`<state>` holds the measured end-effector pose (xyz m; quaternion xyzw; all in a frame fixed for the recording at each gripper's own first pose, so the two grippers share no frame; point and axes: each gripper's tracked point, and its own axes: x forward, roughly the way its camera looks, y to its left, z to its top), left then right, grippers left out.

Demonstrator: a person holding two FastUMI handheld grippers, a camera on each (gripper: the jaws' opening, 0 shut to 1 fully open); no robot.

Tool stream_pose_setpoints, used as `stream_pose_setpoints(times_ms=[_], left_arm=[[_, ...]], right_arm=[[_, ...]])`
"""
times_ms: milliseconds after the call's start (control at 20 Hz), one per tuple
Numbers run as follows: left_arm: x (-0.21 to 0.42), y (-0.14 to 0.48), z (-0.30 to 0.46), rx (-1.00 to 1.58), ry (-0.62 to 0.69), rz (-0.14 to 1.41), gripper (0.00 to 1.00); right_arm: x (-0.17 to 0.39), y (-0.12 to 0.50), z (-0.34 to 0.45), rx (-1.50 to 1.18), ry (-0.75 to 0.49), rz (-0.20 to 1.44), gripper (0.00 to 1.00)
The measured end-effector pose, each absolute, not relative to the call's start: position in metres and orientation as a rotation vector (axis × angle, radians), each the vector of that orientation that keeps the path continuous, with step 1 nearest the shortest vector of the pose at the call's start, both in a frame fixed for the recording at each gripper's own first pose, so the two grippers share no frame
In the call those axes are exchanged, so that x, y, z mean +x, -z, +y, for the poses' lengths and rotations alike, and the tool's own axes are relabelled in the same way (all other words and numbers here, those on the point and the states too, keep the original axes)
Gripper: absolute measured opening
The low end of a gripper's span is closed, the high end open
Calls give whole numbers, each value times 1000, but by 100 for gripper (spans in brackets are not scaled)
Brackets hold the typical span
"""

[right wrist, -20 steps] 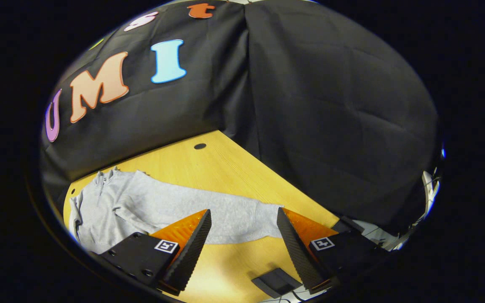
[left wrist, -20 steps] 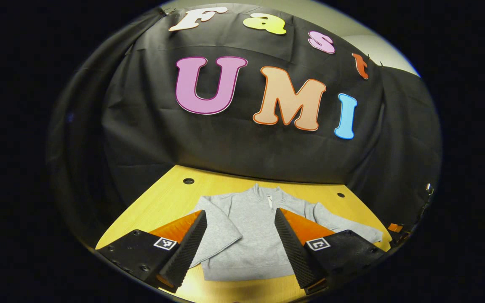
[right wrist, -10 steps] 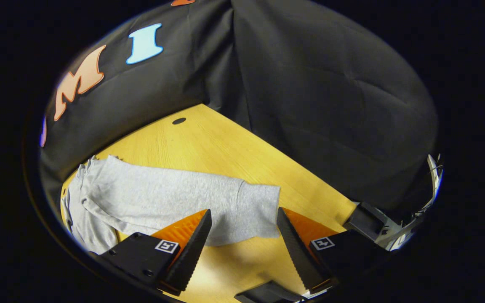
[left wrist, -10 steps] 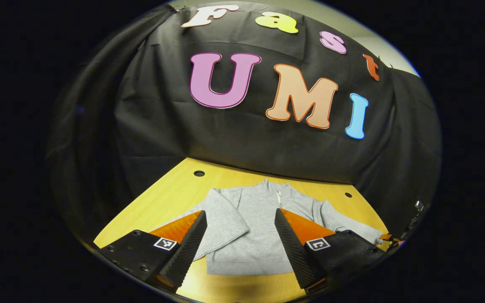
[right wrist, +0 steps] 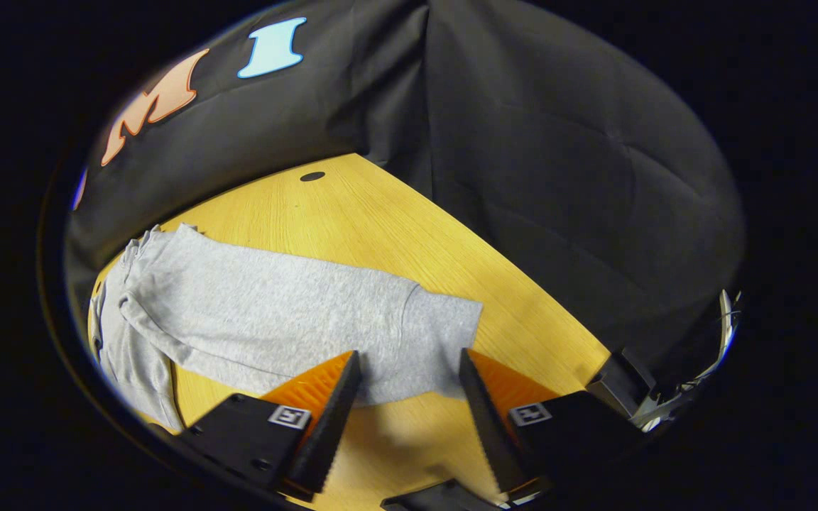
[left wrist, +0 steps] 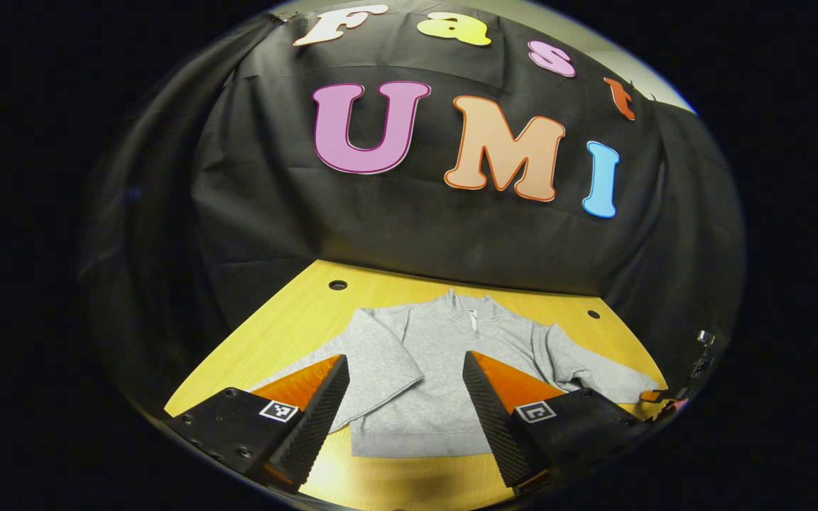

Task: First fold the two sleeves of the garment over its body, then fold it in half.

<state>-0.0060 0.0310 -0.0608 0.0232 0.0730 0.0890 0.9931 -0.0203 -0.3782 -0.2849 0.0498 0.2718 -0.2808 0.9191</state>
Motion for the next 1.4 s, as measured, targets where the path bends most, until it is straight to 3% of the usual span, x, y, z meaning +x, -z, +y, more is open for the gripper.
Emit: stream_pose_setpoints(times_ms=[250, 300, 400, 700, 900, 1400], left_arm=[[-5, 63, 28, 47, -156, 148, 95], [-5, 63, 28, 43, -156, 149, 94], [-6, 62, 32, 36, -159, 146, 94], [-12, 62, 49, 24, -177, 143, 94], [-17, 60, 62, 32, -192, 140, 94], [-32, 64, 95, -3, -215, 141, 94]], right_arm=[[-13, 287, -361, 103, 574, 571, 41], [-13, 288, -361, 98, 593, 575, 27], [-12, 288, -361, 70, 607, 589, 14], [-11, 288, -357, 64, 630, 642, 7], [-7, 276, -350, 14, 667, 635, 10], [81, 185, -212, -27, 422, 462, 7]])
